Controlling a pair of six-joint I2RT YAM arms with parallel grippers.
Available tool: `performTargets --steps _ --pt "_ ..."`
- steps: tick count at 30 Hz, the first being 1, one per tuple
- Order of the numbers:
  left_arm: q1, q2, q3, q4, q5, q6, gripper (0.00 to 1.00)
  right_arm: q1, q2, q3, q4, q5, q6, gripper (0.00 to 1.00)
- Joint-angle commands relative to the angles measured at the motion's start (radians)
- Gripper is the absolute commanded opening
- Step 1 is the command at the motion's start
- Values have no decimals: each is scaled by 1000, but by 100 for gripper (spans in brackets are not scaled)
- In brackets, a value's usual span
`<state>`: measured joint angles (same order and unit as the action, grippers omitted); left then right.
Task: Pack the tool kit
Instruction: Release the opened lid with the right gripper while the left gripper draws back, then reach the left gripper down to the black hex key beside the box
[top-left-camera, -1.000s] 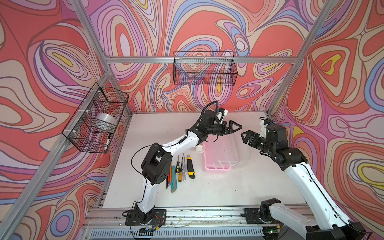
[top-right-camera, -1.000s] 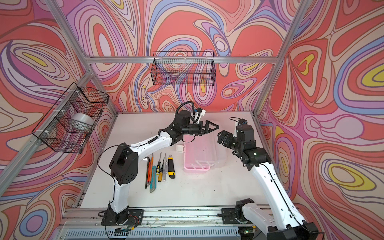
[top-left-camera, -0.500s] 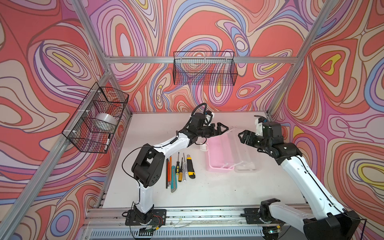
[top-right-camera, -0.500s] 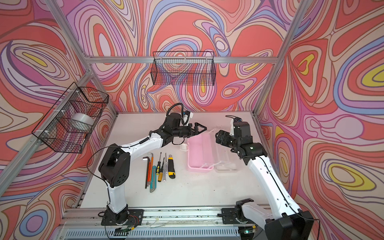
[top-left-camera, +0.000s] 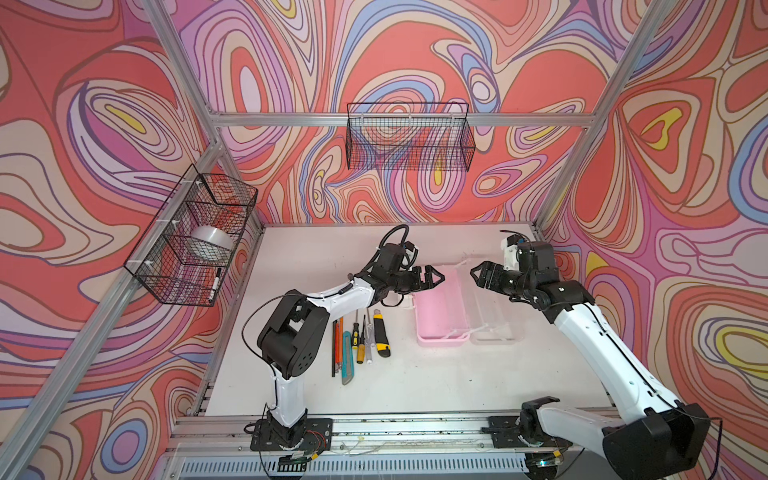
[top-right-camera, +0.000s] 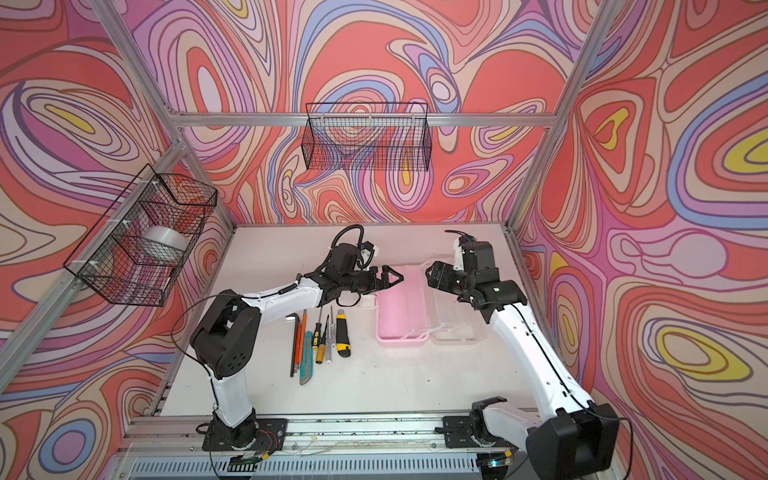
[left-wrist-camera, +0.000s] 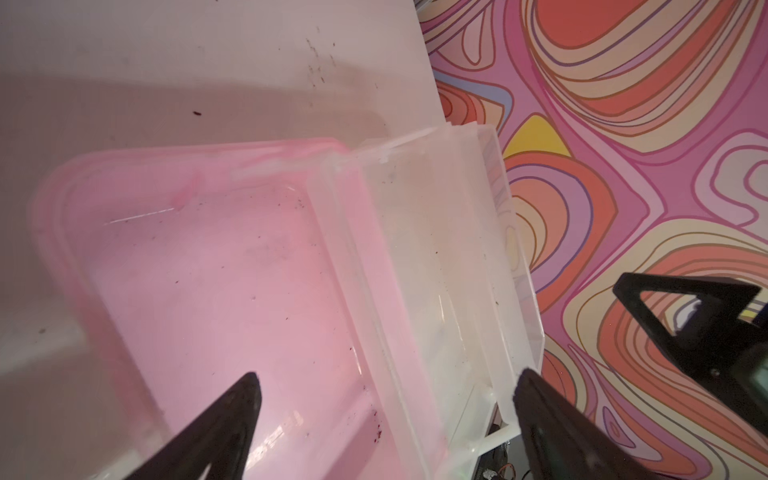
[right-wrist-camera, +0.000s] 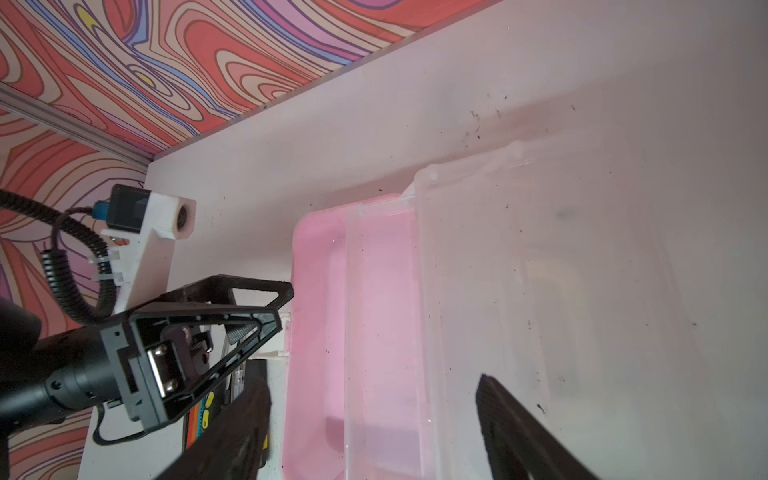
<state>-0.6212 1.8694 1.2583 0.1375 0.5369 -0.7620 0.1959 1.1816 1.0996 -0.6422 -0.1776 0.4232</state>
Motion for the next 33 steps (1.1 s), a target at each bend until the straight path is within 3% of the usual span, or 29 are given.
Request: performTargets --steps 1,6,10,19,23,33 --pt "36 -146 -70 -54 -70 58 96 33 21 0 7 -1 -5 80" --pt "108 -356 -236 -185 -172 114 96 128 49 -2 35 28 21 78" --pt "116 -533 -278 -435 -402 199 94 216 85 2 58 68 55 72" --pt "121 -782 -413 -701 -712 196 79 374 137 -7 117 136 133 63" --pt "139 -812 -474 -730 -727 174 68 421 152 -43 146 141 169 61" --pt "217 -717 -538 -679 -680 146 36 439 196 -95 216 167 201 54"
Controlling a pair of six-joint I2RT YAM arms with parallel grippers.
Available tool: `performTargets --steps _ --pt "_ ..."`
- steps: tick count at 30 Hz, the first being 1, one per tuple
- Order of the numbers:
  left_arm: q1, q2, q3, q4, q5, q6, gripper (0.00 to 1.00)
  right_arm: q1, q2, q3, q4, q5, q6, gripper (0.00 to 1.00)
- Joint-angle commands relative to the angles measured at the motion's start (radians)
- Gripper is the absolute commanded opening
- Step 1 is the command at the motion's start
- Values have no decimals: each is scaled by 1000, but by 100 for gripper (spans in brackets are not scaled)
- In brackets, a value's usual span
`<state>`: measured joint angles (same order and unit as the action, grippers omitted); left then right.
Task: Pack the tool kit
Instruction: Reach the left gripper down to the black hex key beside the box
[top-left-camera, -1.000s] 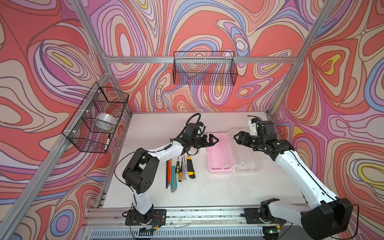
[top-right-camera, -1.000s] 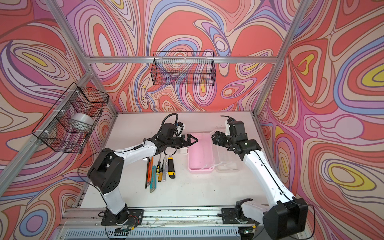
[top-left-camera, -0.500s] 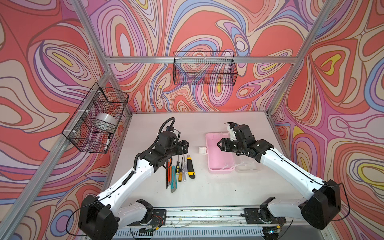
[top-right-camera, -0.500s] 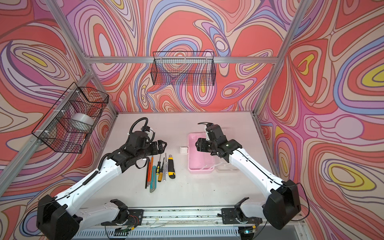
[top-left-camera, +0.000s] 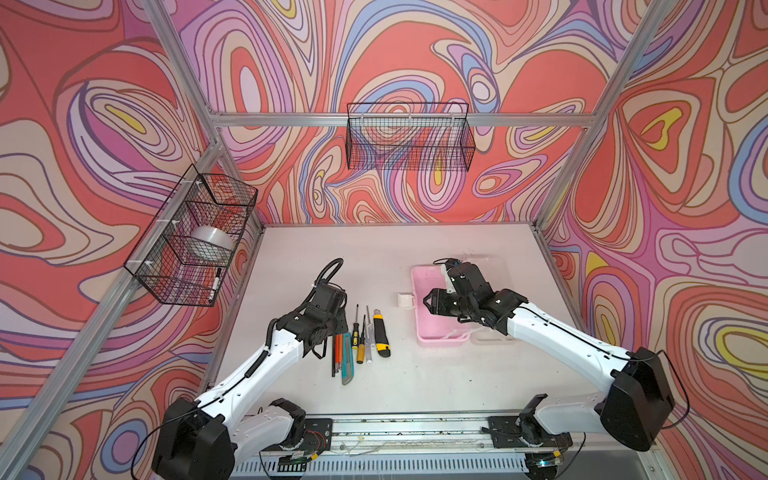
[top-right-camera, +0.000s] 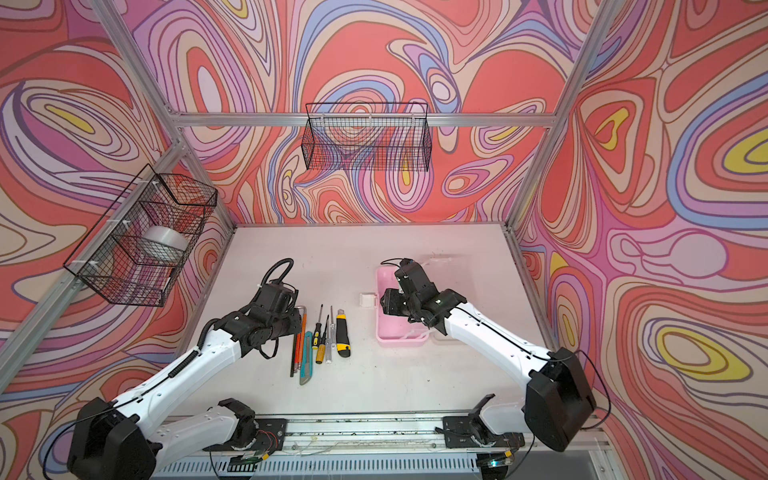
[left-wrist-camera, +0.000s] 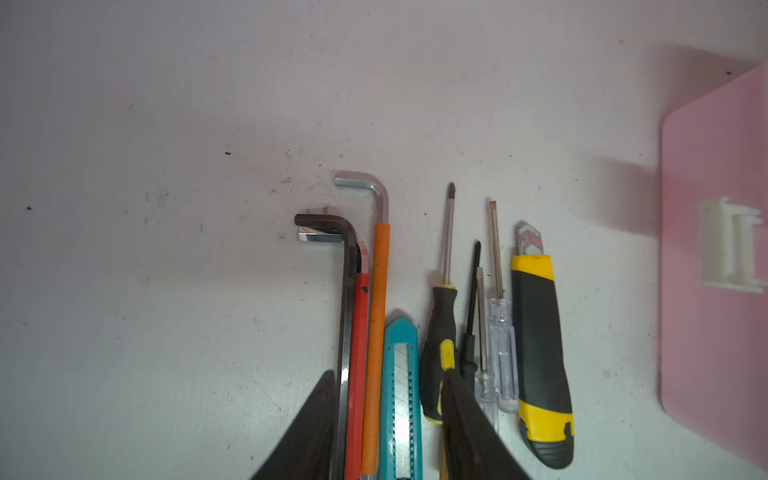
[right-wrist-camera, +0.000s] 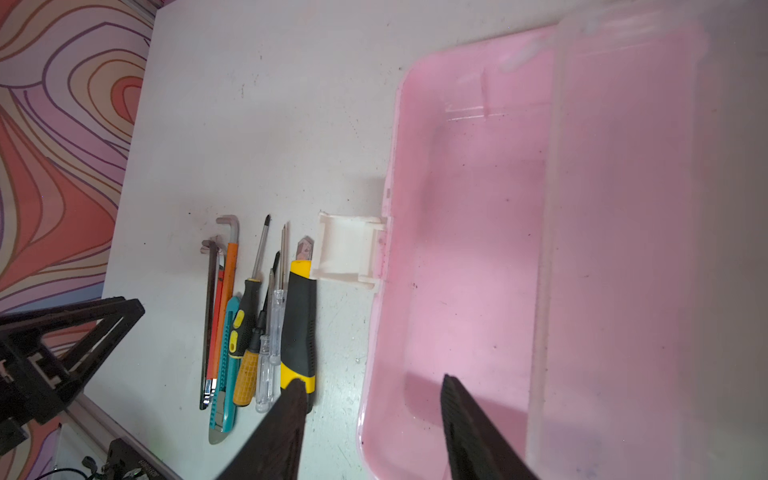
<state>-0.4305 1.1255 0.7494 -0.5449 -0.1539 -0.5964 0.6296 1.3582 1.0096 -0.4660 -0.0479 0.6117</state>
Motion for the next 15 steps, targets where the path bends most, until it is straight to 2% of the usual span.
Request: performTargets --steps 1,6,15 --pt "35 39 -41 24 35 -23 35 5 32 2 38 39 7 54" --pt "58 103 -60 63 45 -46 28 4 106 40 41 23 -13 54" --pt "85 161 -71 102 43 -40 27 4 227 111 43 -14 -24 54"
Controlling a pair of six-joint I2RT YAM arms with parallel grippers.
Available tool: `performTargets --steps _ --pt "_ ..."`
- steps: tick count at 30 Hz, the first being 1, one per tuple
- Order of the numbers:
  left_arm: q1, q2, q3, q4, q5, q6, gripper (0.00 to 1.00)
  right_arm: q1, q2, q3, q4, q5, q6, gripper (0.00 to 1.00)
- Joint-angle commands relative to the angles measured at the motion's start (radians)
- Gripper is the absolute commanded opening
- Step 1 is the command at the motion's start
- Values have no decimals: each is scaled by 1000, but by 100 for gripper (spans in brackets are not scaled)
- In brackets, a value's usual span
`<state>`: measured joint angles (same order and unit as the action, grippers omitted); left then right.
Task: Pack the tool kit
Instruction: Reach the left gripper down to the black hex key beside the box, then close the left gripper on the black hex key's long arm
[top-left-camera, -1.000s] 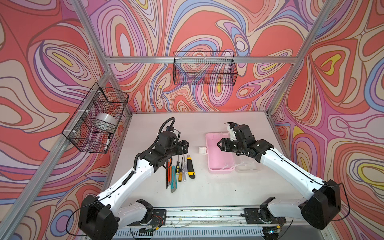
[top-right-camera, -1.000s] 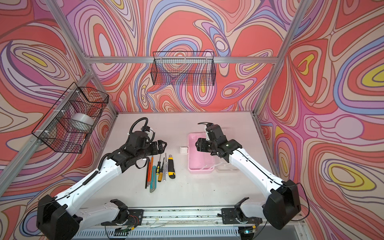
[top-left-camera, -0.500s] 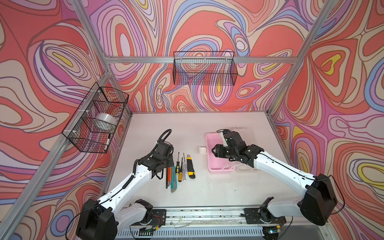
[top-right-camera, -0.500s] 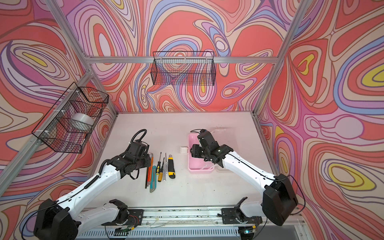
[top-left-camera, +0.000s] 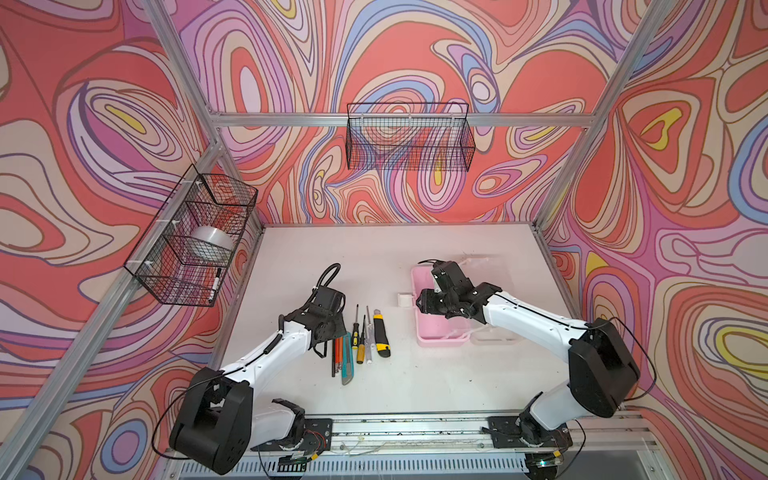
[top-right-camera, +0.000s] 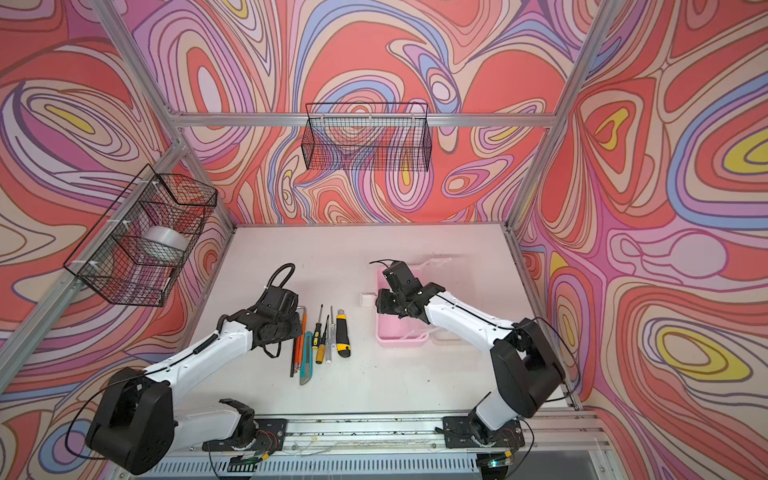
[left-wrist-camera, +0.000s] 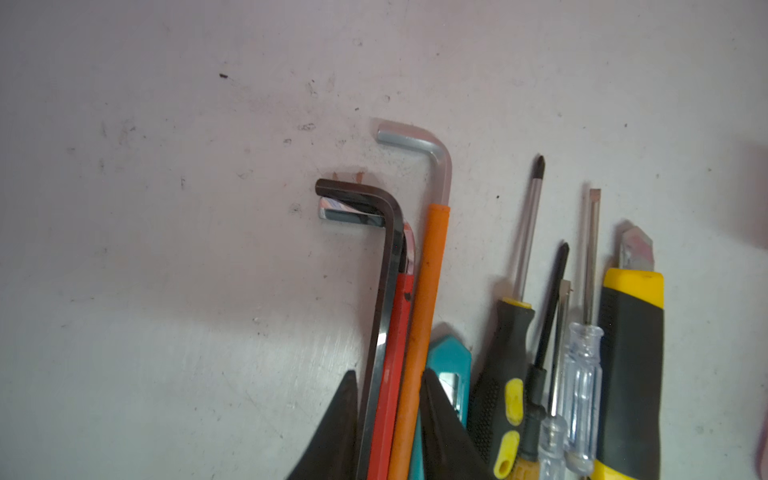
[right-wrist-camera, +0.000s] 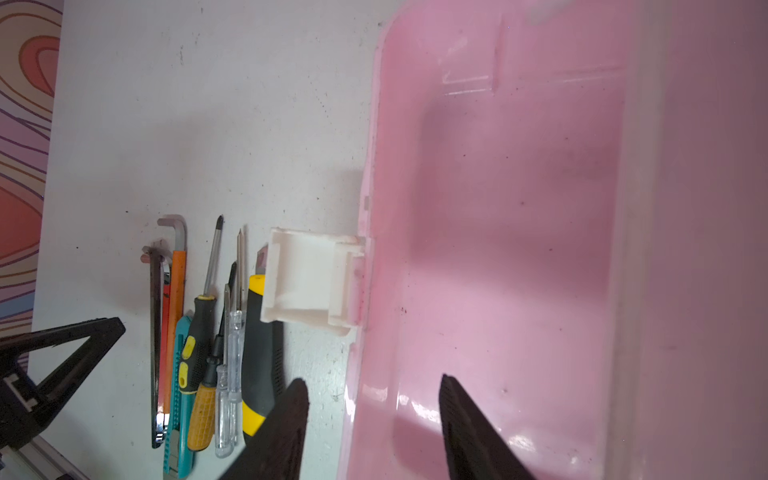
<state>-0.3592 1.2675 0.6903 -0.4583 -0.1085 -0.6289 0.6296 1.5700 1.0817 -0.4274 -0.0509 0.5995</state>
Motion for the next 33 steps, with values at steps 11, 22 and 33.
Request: performTargets --steps 11,22,33 --pt "57 119 -22 84 53 16 21 4 64 85 -11 -10 -20 53" --pt "62 156 -23 95 47 14 22 4 87 87 -7 -15 -26 53" --pt "63 223 -15 131 79 12 18 4 99 79 -7 -5 -43 53"
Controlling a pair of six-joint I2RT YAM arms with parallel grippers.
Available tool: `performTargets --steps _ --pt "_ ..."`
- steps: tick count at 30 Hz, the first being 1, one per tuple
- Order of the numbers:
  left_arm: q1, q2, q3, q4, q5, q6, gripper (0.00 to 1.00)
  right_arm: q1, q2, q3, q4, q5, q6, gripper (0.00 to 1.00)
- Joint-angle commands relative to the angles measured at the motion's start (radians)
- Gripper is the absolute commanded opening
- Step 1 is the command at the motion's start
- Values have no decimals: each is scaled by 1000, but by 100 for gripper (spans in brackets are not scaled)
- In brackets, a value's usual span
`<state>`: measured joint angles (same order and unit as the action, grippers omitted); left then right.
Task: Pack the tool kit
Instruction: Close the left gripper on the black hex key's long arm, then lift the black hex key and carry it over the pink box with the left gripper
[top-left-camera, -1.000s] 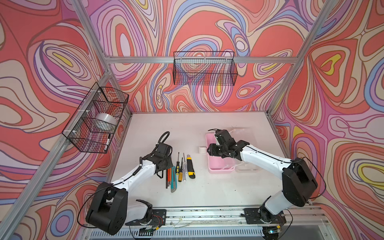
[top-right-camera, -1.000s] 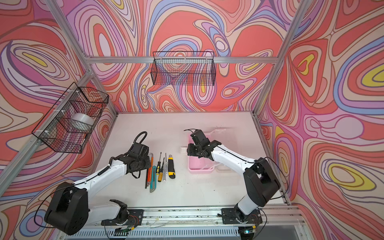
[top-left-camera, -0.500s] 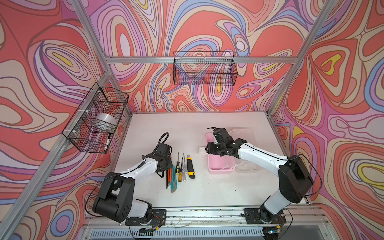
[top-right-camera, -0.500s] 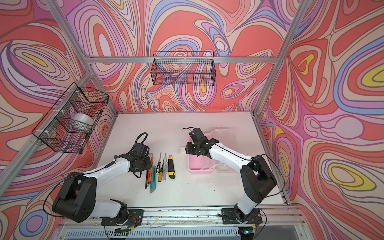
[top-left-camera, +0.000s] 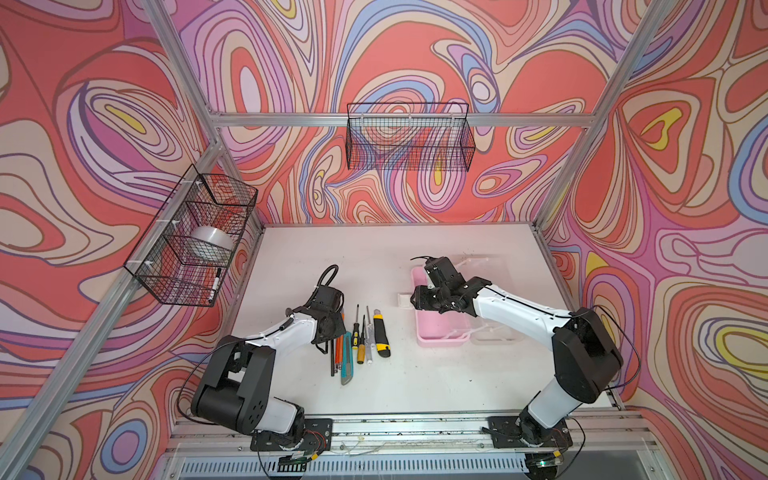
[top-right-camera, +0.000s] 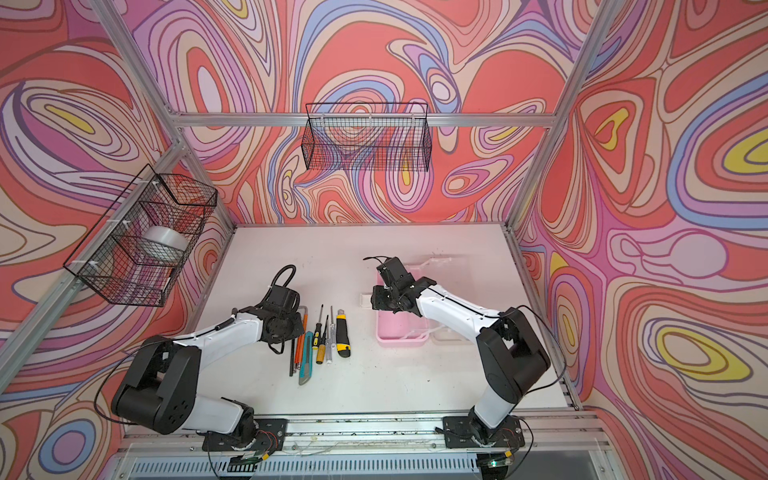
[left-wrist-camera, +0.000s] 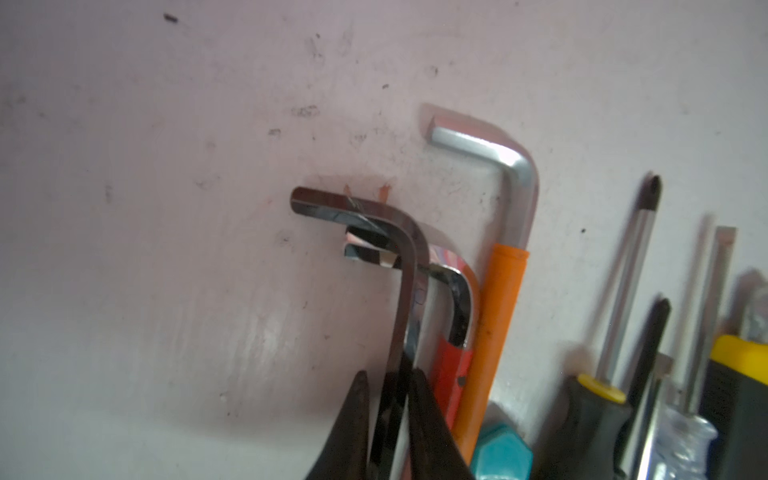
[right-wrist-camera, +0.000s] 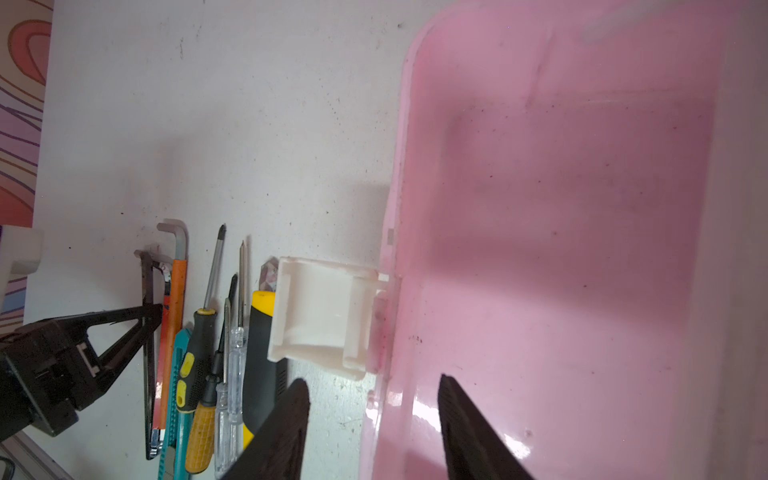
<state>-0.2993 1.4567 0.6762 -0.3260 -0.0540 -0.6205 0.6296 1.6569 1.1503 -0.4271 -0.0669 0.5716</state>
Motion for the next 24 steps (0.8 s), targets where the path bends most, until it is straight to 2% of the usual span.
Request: performTargets --steps 1,7,14,20,24 --pt "2 39 -1 -1 23 2 18 3 11 8 -7 13 -15 53" --pt "2 33 0 -5 15 -1 13 2 13 -2 2 15 -18 53" --pt "3 -14 26 -60 -27 9 0 2 20 1 14 13 -20 53" --pt "2 -70 70 -123 -50 41 0 2 17 2 24 0 -11 52" --pt "1 -170 116 -187 -36 56 0 0 -20 -9 27 6 2 52"
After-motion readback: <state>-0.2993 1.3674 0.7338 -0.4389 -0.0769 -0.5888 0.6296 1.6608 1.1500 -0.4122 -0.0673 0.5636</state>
